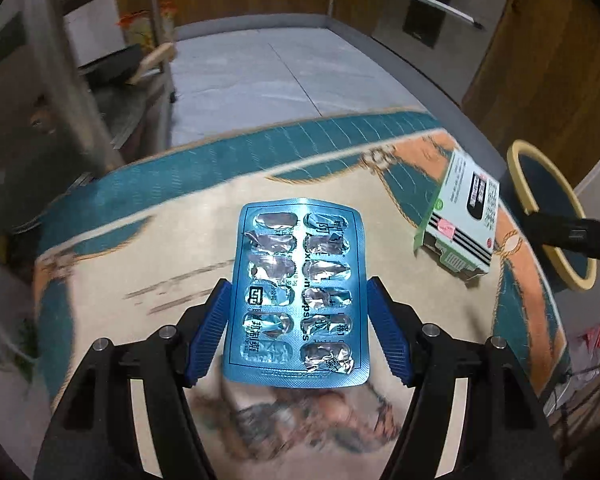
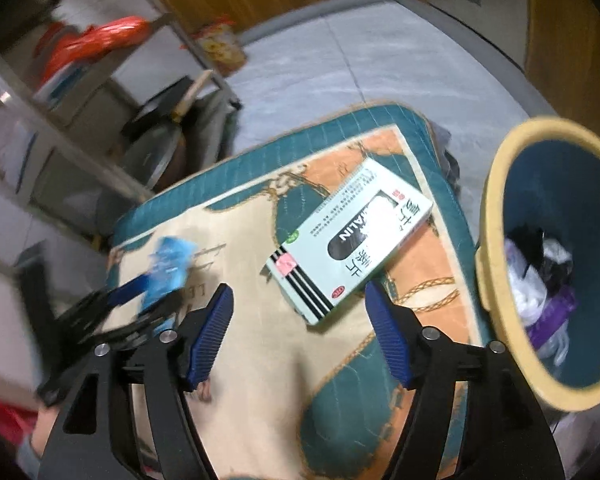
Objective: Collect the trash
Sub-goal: 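Grasp the blue blister pack with the left tool, then grasp the white COLTALIN medicine box with the right tool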
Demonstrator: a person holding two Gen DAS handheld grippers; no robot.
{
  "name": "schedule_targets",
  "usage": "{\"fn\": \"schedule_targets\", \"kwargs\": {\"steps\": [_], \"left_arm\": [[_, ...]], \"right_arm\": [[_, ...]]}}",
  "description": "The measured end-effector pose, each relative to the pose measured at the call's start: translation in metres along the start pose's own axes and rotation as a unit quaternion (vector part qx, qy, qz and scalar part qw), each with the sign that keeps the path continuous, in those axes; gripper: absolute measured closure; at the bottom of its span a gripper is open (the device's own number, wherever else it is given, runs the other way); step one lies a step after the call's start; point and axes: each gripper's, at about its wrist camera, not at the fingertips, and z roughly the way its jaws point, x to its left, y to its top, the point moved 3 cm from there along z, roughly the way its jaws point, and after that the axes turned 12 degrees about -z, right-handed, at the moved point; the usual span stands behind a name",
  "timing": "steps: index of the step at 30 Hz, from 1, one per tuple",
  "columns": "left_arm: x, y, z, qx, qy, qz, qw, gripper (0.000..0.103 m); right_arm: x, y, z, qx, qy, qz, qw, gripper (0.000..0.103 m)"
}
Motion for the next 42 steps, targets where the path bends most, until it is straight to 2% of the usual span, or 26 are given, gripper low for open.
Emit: {"fn": "schedule_targets", "kwargs": {"steps": [6, 13, 15, 22, 27, 33, 42], "left_arm": [[0.012, 0.004, -0.033, -0.007, -0.015, -0.027, 0.9995, 0.035], [0.003, -0.004, -0.056, -0.005, -0.031, -0.024, 0.9992, 0.035], [0.001, -0.009, -0.059, -0.006, -0.034, -0.023, 0.9991, 0.035], [0.001, -0.017, -0.046, 0.006, -0.047, -0.042, 0.998, 0.035], [0.002, -0.015, -0.042, 0.006, -0.051, -0.053, 0.9973, 0.035], [0.0, -0.017, -0.041, 0.005, -0.054, -0.048, 0.9974, 0.035], [-0.001, -0.014, -0.045, -0.003, -0.056, -0.052, 0.9971, 0.035]], "right_arm": [[-0.007, 0.002, 0.027, 0.028, -0.044, 0.066, 0.996, 0.029], [-0.013, 0.012, 0.058, 0.048, -0.086, 0.084, 0.992, 0.027], [-0.008, 0.017, 0.062, 0.034, -0.096, 0.071, 0.992, 0.017], [0.012, 0.025, 0.083, 0.033, -0.136, -0.034, 0.99, 0.012], [0.021, 0.021, 0.084, 0.027, -0.122, -0.092, 0.988, 0.014], [0.021, 0.013, 0.074, 0.03, -0.094, -0.104, 0.99, 0.021], [0.02, -0.008, 0.036, 0.017, -0.066, -0.108, 0.992, 0.023]]}}
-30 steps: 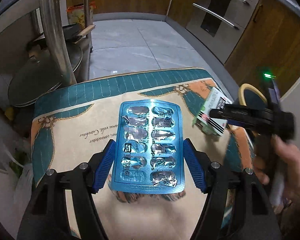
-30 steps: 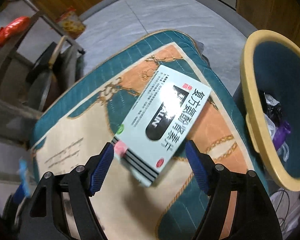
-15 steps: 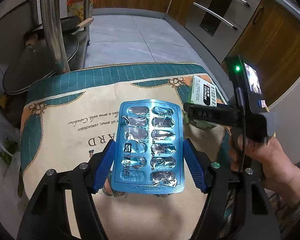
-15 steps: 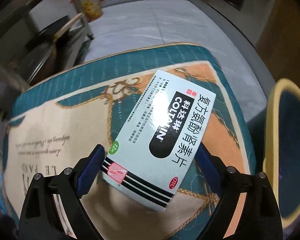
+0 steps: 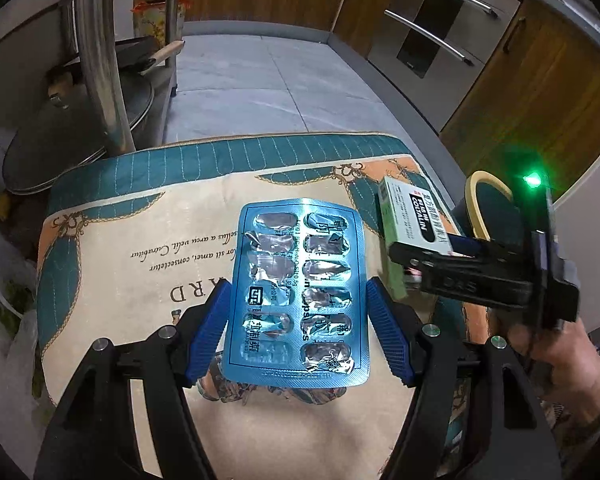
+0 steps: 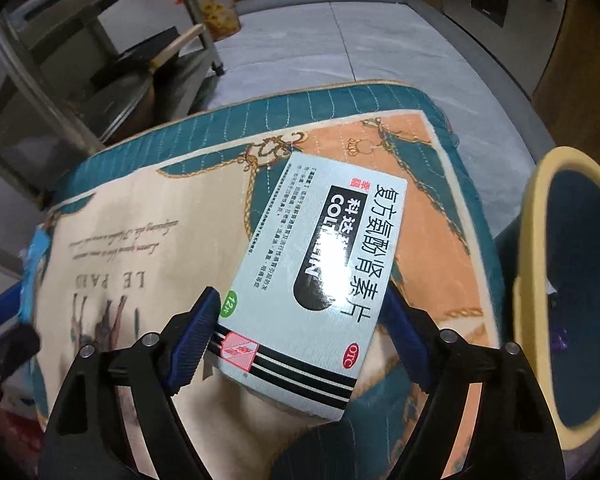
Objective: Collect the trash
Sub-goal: 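Grasp the white COLTALIN medicine box with the right tool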
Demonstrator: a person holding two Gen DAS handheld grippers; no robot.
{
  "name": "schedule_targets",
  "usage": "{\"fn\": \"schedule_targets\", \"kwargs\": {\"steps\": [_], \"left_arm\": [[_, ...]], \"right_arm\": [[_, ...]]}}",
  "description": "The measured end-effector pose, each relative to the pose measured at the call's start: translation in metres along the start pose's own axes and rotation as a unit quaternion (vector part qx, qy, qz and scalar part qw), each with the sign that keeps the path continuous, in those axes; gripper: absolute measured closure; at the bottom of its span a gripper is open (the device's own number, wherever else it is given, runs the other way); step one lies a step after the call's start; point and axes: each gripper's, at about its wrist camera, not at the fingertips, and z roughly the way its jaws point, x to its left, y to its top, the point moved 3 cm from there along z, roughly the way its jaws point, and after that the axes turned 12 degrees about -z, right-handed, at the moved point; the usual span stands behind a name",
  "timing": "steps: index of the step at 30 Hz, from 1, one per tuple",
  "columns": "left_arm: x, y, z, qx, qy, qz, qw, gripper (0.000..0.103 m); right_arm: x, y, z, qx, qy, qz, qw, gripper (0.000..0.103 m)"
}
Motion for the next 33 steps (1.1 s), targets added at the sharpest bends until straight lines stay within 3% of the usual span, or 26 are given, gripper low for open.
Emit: {"fn": "schedule_targets", "kwargs": {"steps": [4, 5, 6, 10, 11, 12, 14, 16, 17, 19, 21, 23, 28, 33], "left_arm": [[-0.002, 0.001, -0.001, -0.002, -0.002, -0.001, 1.0, 0.035], [-0.003, 0.001, -0.002, -0.002, -0.004, -0.002, 1.0, 0.035], [-0.005, 0.002, -0.002, -0.002, -0.004, -0.002, 1.0, 0.035], [-0.014, 0.002, -0.003, -0.005, -0.009, 0.007, 0.9999, 0.035], [-0.017, 0.001, -0.003, -0.005, -0.01, 0.01, 0.9999, 0.035], [-0.019, 0.002, -0.003, -0.004, -0.011, 0.011, 0.9999, 0.035], [-0.024, 0.001, -0.004, -0.005, -0.01, 0.016, 0.9998, 0.035], [-0.026, 0.0, -0.004, -0.006, -0.011, 0.019, 0.9997, 0.035], [-0.026, 0.0, -0.004, -0.006, -0.01, 0.02, 0.9997, 0.035], [-0.026, -0.001, -0.005, -0.006, -0.009, 0.021, 0.9997, 0.035], [-0.023, -0.002, -0.005, -0.005, -0.009, 0.02, 0.9998, 0.035], [-0.021, -0.002, -0.005, -0.005, -0.007, 0.018, 0.9998, 0.035], [-0.014, -0.001, -0.006, -0.006, -0.007, 0.012, 0.9999, 0.035], [-0.01, -0.001, -0.004, -0.005, -0.006, 0.009, 0.9999, 0.035]], "right_arm": [[-0.005, -0.009, -0.026, -0.017, 0.013, 0.008, 1.0, 0.025], [-0.006, -0.009, -0.031, -0.021, 0.014, 0.009, 1.0, 0.035], [-0.009, -0.013, -0.039, -0.021, 0.017, 0.013, 1.0, 0.061], [-0.022, -0.022, -0.053, -0.024, 0.032, 0.032, 0.999, 0.063], [-0.023, -0.024, -0.052, -0.021, 0.036, 0.032, 0.999, 0.072], [-0.026, -0.026, -0.049, -0.018, 0.046, 0.038, 0.998, 0.088], [-0.032, -0.03, -0.046, -0.018, 0.071, 0.058, 0.996, 0.097], [-0.038, -0.032, -0.042, -0.016, 0.078, 0.078, 0.994, 0.097], [-0.04, -0.033, -0.042, -0.016, 0.079, 0.088, 0.993, 0.097], [-0.045, -0.034, -0.036, 0.0, 0.092, 0.114, 0.989, 0.085], [-0.043, -0.032, -0.035, -0.003, 0.093, 0.119, 0.989, 0.05], [-0.036, -0.03, -0.035, -0.009, 0.084, 0.104, 0.991, 0.034], [-0.002, -0.025, -0.022, 0.007, 0.06, 0.033, 0.998, 0.022], [0.03, -0.031, 0.003, 0.039, -0.018, -0.064, 0.997, 0.021]]}}
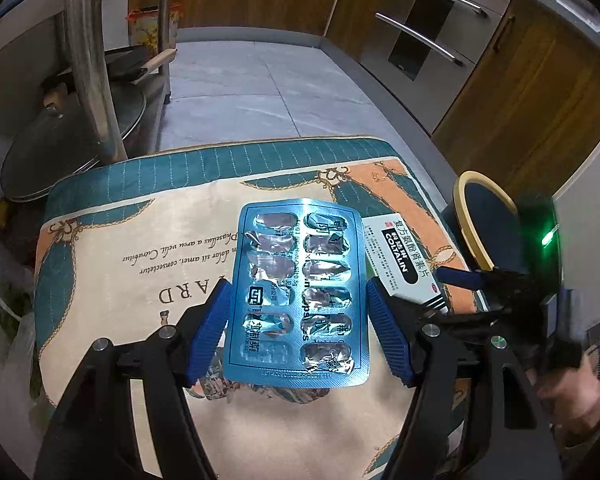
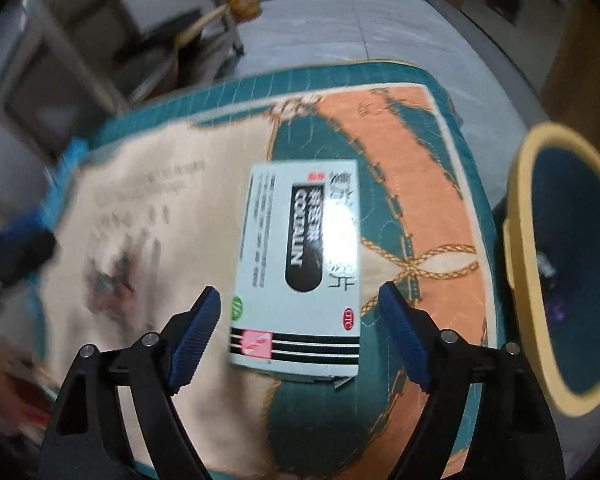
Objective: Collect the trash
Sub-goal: 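Grasp the white COLTALIN medicine box with the right tool, then carry the blister pack and medicine box over the bin with both tools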
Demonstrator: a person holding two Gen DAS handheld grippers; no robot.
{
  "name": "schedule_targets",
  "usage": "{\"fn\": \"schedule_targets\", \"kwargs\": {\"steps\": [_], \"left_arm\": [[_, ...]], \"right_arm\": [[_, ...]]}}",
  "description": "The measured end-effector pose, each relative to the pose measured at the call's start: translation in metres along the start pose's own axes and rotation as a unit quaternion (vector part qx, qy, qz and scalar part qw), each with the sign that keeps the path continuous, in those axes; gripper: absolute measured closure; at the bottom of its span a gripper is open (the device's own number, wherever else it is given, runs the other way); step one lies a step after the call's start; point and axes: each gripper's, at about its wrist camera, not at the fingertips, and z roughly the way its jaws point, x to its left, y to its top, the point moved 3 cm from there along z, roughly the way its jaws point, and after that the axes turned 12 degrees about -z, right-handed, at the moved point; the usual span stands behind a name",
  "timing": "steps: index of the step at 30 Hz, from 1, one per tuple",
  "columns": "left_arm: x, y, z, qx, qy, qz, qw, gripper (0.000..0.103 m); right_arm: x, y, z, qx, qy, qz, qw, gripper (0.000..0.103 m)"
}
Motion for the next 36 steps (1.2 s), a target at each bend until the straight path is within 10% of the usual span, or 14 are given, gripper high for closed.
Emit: {"fn": "schedule_targets", "kwargs": {"steps": [36], "left_arm": [[-0.088, 0.002, 0.007, -0.003, -0.039, 0.056, 0.9977, 0.035]], "right_arm": [[-0.1, -0.046, -0.141, -0.159, 0.038, 0.108, 0.981, 0.028]]}}
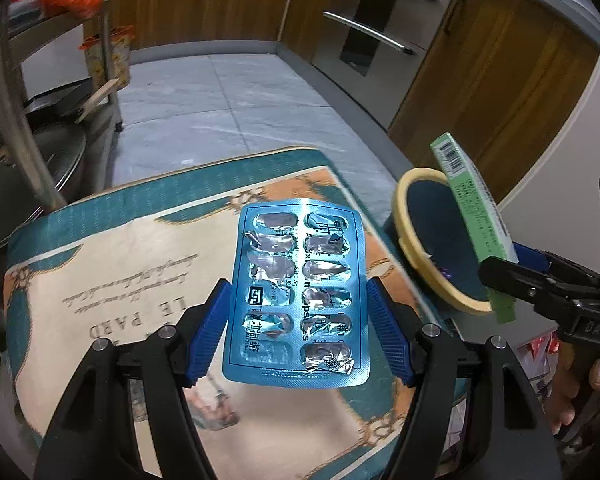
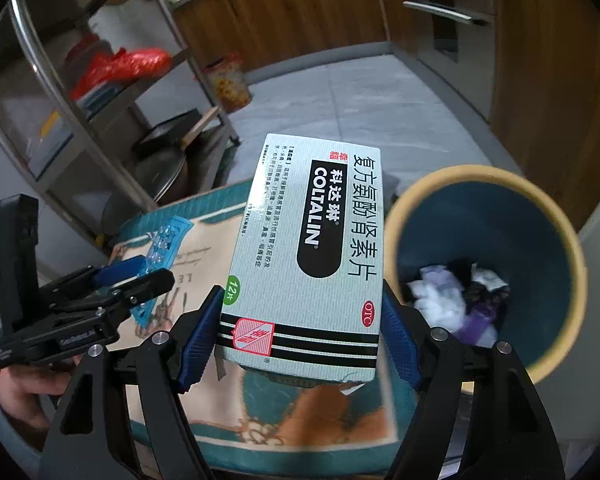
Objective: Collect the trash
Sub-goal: 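Carry the blister pack and medicine box over the bin with both tools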
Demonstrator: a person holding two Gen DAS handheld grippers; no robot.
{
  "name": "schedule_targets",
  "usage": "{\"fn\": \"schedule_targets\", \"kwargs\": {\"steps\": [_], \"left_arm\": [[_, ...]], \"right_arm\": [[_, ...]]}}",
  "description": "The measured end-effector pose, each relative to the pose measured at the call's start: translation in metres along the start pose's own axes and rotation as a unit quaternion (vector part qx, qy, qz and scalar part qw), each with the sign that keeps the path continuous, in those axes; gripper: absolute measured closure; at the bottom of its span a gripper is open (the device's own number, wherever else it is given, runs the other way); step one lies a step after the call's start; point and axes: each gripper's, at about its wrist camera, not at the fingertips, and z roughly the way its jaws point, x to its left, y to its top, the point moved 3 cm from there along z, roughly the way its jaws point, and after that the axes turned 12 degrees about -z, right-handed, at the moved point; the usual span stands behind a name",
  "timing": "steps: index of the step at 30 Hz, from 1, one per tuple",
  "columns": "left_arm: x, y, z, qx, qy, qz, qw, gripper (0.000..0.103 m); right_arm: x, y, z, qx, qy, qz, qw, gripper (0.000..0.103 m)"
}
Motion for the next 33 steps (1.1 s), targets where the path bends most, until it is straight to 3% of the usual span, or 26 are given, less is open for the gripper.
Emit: {"fn": "schedule_targets", "kwargs": {"steps": [11, 21, 33], "left_arm": [[-0.069, -0.001, 0.017, 0.009, -0.033, 0.044, 0.9985, 0.035], [-0.127, -0.01, 0.041, 0.023, -0.045, 0.087, 0.9949, 0.035], [-0.177, -0.013, 0.08, 0.042, -0.053, 0.126, 0.9897, 0.035]], "right_arm": [[-0.058, -0.018, -0.033, -0.019, -0.03, 0.041, 0.999, 0.028], [-0.106, -0.041, -0.036, -0.016, -0.043, 0.084, 0.995, 0.028], [-0.133, -0.057, -0.014, 0.024, -0.069, 0.107, 0.992, 0.028]]}}
